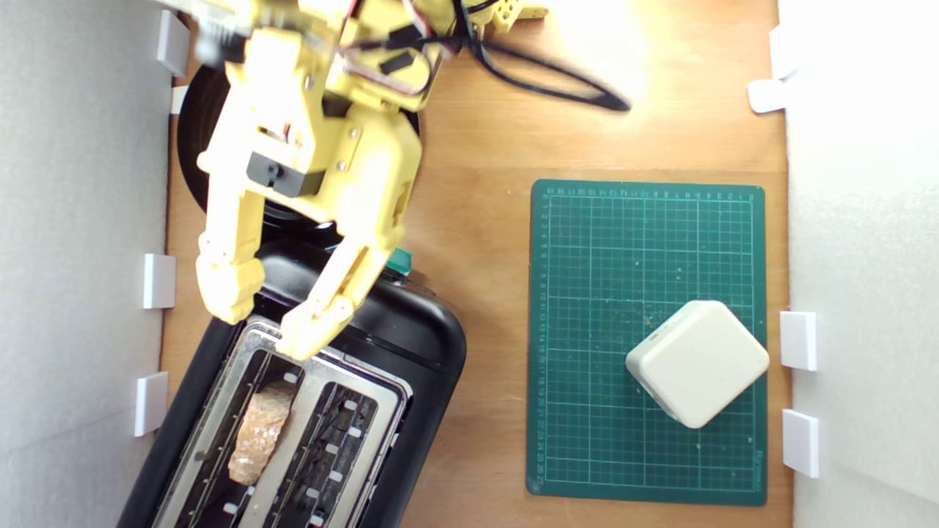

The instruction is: Pick bread and place in toaster

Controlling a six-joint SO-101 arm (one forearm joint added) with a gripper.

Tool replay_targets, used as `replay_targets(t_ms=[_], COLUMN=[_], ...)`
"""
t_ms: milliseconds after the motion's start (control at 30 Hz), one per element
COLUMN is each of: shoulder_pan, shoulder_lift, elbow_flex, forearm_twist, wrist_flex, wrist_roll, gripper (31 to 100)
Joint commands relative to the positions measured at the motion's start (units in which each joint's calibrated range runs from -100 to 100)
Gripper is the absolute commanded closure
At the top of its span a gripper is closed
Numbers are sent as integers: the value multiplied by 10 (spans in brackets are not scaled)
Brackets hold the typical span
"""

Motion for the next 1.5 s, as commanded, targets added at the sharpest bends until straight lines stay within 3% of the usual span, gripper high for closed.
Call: replay_targets(t_ms=[0, 200, 467, 667, 833, 1033, 1467], shoulder_pan=[-53, -119, -200, -214, -235, -235, -236], shoulder_lift=[-78, -144, -306, -427, -547, -673, -826], elbow_flex=[4, 61, 285, 462, 650, 801, 1034], forearm_twist=[-2, -2, -10, -13, -38, -54, -55], wrist_flex=[-6, -6, -6, -6, -5, -3, -4], wrist_roll=[-47, -111, -181, -212, -219, -245, -261], gripper=[602, 602, 602, 602, 605, 755, 908])
